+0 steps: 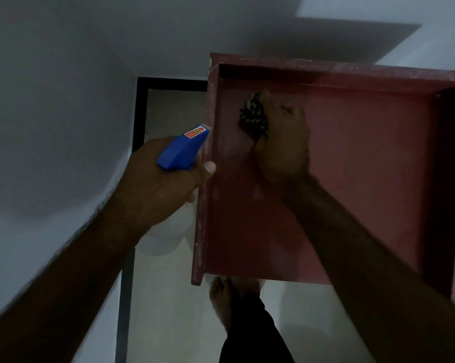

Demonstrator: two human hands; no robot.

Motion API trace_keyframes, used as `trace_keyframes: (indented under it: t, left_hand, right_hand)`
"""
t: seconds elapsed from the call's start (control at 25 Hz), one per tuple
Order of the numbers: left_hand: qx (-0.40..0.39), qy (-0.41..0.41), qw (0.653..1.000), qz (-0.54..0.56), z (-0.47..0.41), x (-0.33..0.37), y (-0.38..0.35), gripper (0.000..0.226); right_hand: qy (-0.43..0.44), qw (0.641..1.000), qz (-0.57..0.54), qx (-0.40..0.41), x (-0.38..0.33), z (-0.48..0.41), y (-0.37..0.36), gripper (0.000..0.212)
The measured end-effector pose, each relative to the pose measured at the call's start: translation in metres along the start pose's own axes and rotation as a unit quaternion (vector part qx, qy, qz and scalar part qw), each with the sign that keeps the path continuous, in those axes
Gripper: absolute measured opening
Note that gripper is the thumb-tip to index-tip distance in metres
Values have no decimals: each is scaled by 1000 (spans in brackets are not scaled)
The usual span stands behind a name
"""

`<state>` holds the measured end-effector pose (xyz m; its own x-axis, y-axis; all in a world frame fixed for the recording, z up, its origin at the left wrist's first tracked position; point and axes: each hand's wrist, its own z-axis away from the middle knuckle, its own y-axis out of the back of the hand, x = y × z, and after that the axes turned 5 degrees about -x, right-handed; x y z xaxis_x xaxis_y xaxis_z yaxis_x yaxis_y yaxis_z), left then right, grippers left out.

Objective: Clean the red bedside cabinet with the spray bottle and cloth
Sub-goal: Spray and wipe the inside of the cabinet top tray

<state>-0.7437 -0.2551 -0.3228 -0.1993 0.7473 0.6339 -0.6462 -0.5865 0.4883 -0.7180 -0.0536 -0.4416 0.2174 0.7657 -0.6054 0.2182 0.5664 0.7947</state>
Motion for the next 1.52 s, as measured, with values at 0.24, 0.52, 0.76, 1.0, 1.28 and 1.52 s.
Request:
trace_keyframes:
  t: [0.24,0.52,0.76,1.0,1.28,1.52]
  left_hand:
    - [6,8,1000,-1,0,2,-2,24]
    - [6,12,1000,7,-2,4,-2,19]
    - [9,15,1000,9,0,6,1,19]
    - [21,24,999,24,-2,0,5,19]
    - [35,29,998,35,-6,0,11,18]
    - [36,26,998,36,-2,-1,7,18]
  right_hand:
    - [-18,1000,-10,1,21,-11,6,81]
    - [8,1000,-24,-13,-10,-19,-4,84]
    - [39,998,-41,29,19,-26,-1,72]
    - [21,999,-39,-25,1,-38,-14,78]
    - [34,995,-62,-72,-11,-51,-20,84]
    - [56,993,-60,-90,-7,-51,-17,81]
